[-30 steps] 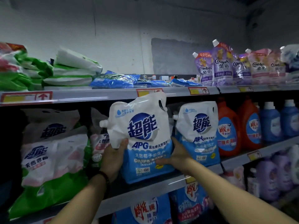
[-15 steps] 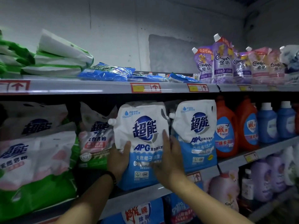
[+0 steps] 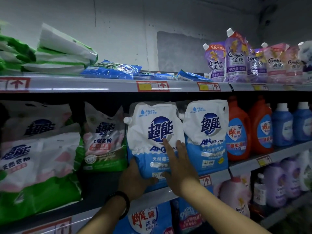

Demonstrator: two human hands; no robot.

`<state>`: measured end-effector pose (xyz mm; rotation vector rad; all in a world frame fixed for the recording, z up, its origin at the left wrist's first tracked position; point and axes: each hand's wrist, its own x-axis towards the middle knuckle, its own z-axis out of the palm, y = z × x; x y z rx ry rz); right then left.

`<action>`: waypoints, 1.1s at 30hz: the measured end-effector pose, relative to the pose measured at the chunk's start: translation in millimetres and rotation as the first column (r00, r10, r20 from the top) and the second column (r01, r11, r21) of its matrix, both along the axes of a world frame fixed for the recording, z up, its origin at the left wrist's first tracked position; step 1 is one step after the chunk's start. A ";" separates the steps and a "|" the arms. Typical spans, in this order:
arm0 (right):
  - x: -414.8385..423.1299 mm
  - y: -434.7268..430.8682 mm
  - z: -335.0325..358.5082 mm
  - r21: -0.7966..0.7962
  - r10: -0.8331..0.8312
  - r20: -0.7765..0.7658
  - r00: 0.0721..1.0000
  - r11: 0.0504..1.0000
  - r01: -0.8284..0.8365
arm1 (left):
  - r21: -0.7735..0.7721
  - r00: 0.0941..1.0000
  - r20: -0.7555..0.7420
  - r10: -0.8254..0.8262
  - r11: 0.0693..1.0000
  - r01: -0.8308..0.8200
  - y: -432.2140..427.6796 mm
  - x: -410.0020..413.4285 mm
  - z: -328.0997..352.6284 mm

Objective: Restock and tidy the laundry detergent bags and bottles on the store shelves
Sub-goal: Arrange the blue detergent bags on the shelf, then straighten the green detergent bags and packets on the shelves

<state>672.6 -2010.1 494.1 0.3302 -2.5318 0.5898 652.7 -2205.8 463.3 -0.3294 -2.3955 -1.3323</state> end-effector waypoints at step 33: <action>63.7 -234.0 -28.8 -0.304 0.424 0.182 0.887 0.882 -0.359 | -0.676 0.791 -0.237 0.564 0.489 -0.551 -258.6 129.2 -20.4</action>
